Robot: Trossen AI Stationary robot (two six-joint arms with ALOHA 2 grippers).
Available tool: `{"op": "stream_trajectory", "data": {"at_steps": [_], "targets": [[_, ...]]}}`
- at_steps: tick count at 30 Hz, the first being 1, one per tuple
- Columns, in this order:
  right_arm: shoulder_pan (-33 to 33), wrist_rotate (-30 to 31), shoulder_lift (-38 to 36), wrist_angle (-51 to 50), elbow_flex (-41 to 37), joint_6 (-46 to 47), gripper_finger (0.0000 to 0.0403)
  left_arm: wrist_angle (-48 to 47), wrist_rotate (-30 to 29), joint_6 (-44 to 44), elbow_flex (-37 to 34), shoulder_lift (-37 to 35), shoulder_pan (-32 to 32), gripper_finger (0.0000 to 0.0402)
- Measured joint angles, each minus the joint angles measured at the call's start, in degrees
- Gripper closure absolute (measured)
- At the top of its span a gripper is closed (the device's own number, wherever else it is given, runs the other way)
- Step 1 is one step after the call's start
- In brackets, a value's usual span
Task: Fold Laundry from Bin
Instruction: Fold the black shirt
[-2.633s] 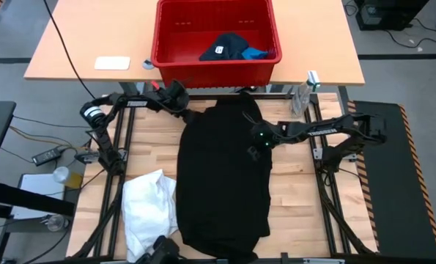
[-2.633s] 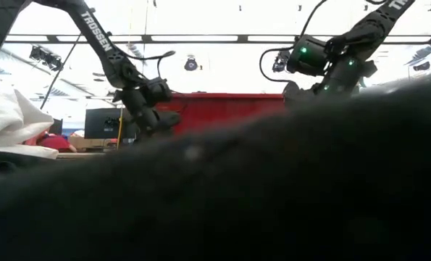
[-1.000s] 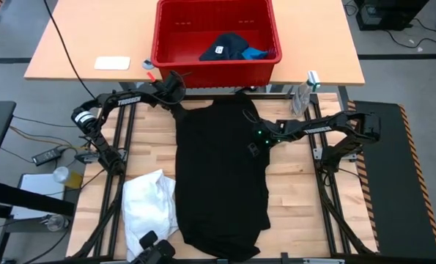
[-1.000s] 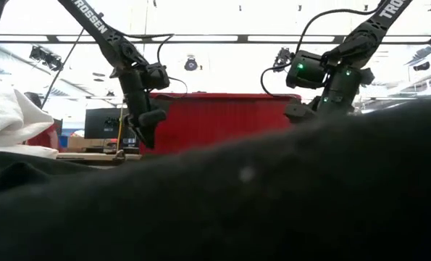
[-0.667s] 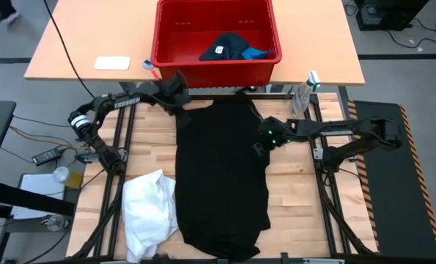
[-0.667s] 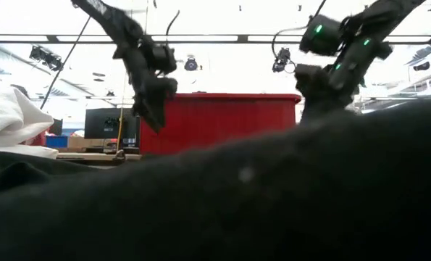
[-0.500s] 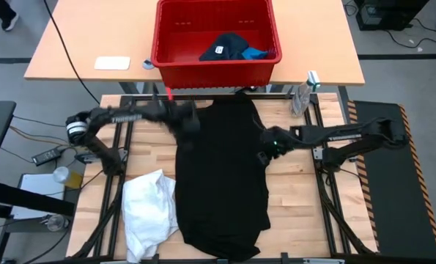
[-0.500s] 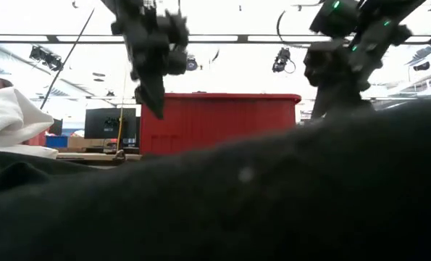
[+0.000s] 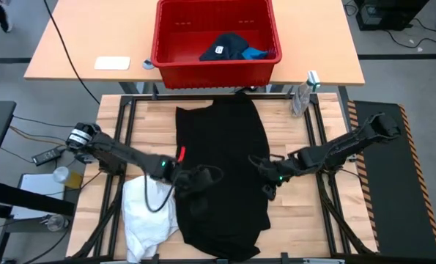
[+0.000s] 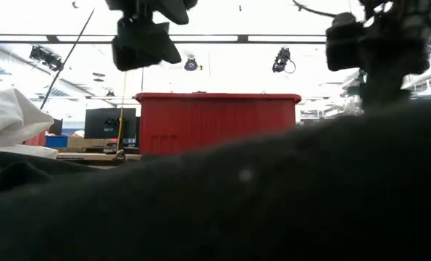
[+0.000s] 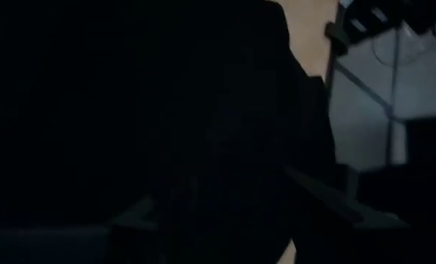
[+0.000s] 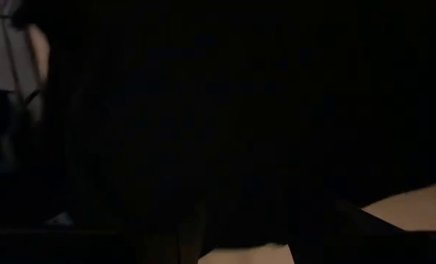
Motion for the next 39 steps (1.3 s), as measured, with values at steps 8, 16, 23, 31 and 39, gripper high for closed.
{"op": "stream_trajectory", "data": {"at_steps": [8, 16, 23, 31, 39], "targets": [[12.1, 0.3, 1.8, 0.3, 0.0, 19.1, 0.0236, -1.0, -22.6, -3.4, 0.0, 0.0, -10.5, 0.0209], [26.2, 6.9, 2.9, 0.0, 0.0, 44.2, 0.0236, 0.6, -24.0, -15.7, 0.0, 0.6, -17.2, 0.0209], [29.1, 9.1, 8.1, 7.0, 0.0, 45.6, 0.0233, 0.7, -28.2, -16.3, 0.0, 1.1, -19.3, 0.0209], [29.9, 12.1, 18.4, 18.7, 0.0, 50.8, 0.0233, 1.0, -28.2, -16.6, 0.0, 1.1, -19.3, 0.0209], [30.0, 16.1, 19.5, 15.8, 0.1, 50.6, 0.0234, 1.1, -28.2, -16.5, 0.0, 1.1, -19.2, 0.0209]]}}
